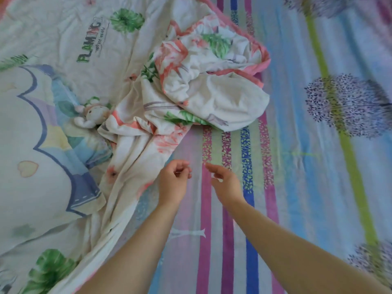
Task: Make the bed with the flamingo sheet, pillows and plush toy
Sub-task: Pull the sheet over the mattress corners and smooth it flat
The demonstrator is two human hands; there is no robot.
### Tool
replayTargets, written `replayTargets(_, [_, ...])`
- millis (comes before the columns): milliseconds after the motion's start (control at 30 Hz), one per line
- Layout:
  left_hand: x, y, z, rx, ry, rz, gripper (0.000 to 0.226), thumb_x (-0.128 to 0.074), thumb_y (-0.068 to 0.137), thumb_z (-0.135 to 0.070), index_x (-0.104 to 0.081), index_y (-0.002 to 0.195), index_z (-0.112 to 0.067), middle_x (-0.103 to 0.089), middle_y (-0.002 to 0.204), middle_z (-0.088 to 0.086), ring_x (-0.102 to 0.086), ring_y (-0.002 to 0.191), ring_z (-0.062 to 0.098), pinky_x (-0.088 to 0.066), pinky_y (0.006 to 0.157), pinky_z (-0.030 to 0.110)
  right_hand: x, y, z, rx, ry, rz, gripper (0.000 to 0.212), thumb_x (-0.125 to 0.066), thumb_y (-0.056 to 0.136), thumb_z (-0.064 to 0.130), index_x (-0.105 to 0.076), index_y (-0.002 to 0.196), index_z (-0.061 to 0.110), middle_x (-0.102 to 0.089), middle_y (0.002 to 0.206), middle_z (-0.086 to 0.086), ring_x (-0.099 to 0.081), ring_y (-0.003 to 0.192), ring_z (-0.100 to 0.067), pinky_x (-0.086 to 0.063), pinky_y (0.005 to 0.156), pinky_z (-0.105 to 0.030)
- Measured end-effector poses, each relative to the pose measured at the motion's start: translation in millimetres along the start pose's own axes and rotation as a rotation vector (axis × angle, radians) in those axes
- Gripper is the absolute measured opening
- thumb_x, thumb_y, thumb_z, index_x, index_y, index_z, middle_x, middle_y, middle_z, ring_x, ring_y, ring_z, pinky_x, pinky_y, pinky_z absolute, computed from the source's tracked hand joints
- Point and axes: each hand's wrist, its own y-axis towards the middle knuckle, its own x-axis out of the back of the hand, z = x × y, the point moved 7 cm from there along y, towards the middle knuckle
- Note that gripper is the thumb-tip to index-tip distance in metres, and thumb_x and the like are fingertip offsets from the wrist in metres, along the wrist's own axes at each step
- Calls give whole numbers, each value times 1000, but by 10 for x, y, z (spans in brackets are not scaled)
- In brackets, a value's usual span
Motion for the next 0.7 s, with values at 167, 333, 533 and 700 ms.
replayTargets(167, [-799, -665, -81, -57, 86, 140, 32, -53, 89, 4, -60, 81, -26, -66, 77, -2, -64, 65, 3, -50, 68, 20, 844, -494, -508, -27, -55, -40, 47, -46, 91, 0, -61, 123, 31, -61, 126, 1, -60, 110, -17, -47, 74, -20])
replayTargets(333, [-1544, -1351, 84, -33, 159, 246, 24, -54, 88, 3, -62, 89, -19, -68, 81, 1, -66, 74, 15, -48, 67, 23, 1625, -1014, -1213, -59, -295, -59, 49, -53, 85, 1, -58, 128, 24, -53, 136, 1, -53, 121, -19, -36, 94, -20])
replayTargets(533, [-2371, -1983, 251, -72, 286, 347, 23, -61, 83, 4, -66, 95, -16, -70, 93, 5, -64, 80, 15, -50, 81, 26, 2349, -1442, -1999, -71, -399, -81, 50, -54, 86, 6, -54, 133, 24, -43, 143, 4, -44, 128, -16, -31, 103, -22])
replayTargets(700, [-2680, -2122, 259, -211, 558, 386, 39, -65, 82, -1, -62, 119, -12, -60, 121, 5, -56, 113, 21, -37, 98, 23, 2568, -1579, -2431, -101, -461, -79, 57, -53, 89, 12, -40, 143, 24, -26, 153, 2, -29, 139, -17, -30, 109, -27])
